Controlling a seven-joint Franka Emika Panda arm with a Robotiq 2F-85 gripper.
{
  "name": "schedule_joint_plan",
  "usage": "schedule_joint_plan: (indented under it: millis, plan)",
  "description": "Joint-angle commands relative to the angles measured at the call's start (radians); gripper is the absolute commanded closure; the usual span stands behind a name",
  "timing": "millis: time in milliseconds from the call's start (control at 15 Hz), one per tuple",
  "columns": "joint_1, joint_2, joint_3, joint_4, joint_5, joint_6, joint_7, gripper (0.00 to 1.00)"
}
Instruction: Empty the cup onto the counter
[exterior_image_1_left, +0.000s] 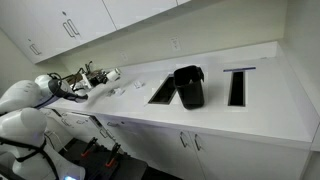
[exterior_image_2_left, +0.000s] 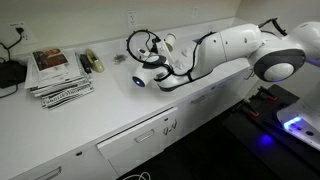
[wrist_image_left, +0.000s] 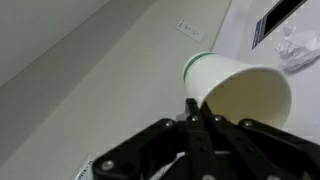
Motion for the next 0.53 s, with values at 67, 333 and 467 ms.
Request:
schedule_joint_plan:
  millis: [67, 333, 467]
  plan:
    - [0.004, 0.006, 0.008, 0.083, 0.023, 0.003, -0.016, 0.99]
    - [0.001, -0.018, 0.034, 0.116, 0.045, 0.006, -0.004, 0.99]
    - [0.0, -0.025, 0.057, 0.136, 0.054, 0.015, 0.003, 0.99]
